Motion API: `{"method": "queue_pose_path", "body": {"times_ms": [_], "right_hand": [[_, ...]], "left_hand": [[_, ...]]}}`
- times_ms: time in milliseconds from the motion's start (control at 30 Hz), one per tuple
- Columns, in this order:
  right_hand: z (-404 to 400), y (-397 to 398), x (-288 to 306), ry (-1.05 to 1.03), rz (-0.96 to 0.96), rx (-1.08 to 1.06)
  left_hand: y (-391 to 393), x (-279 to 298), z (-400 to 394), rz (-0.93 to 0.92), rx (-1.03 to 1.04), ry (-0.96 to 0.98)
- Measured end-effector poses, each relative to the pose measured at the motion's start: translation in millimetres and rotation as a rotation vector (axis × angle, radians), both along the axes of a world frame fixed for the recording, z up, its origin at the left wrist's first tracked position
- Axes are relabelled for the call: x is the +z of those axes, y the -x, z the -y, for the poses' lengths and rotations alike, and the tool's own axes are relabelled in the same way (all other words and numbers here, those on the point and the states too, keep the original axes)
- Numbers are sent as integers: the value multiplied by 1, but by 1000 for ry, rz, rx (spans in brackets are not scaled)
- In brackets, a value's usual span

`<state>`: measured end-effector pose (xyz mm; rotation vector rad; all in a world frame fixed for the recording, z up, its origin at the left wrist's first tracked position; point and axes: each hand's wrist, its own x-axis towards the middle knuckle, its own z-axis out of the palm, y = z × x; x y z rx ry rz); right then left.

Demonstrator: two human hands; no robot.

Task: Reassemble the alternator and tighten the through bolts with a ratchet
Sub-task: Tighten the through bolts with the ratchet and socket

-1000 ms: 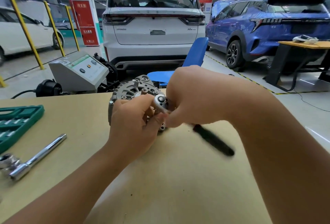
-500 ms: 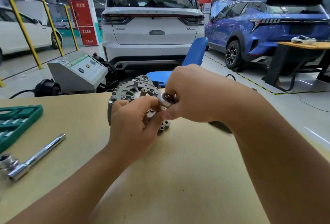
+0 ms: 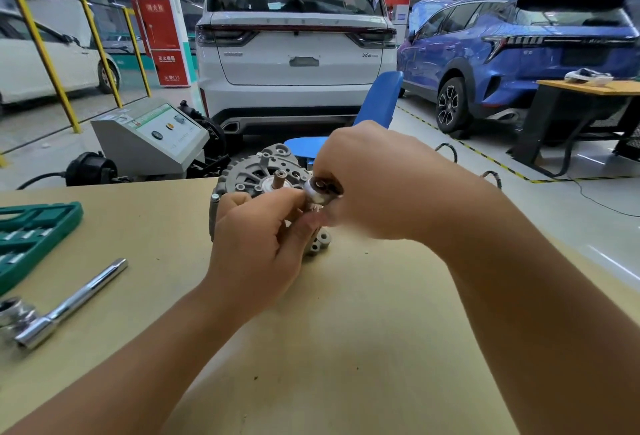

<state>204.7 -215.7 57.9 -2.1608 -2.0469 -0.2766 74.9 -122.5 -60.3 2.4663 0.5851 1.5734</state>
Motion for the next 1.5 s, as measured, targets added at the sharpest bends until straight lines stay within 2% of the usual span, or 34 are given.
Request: {"method": "queue_pose_path", "body": {"times_ms": [100,233,367,533,667,833,1033,1167,1333,1500], "right_hand": [[2,0,5,90,-128,55],[0,-4,3,40,-50,42],[5,-4,7,67,-136,-8],[0,-2,2,31,-45,-4],[0,-3,-1,-18,-83,-36],[2,0,3,99,-132,-10],[-2,-1,-1,-30,-69,5],[4,-2,5,149,-178,22],[-2,1,-1,-19,-9,-13],[1,-1,3,109,-217,-15]], "left_hand": [[0,-1,2,-6,25,-5],[-3,-3,3,-2,79,-6],[-5,1,4,13,71,-30],[-2,0,2,15,41,-5],[-4,1,1,1,36,66],[-5,3,4,21,31,12],[-1,2,1,-46,39,60],[-3,4,4,-13,31,15],[3,5,-5,-97,-41,32],[1,8,2,-79,13,20]]}}
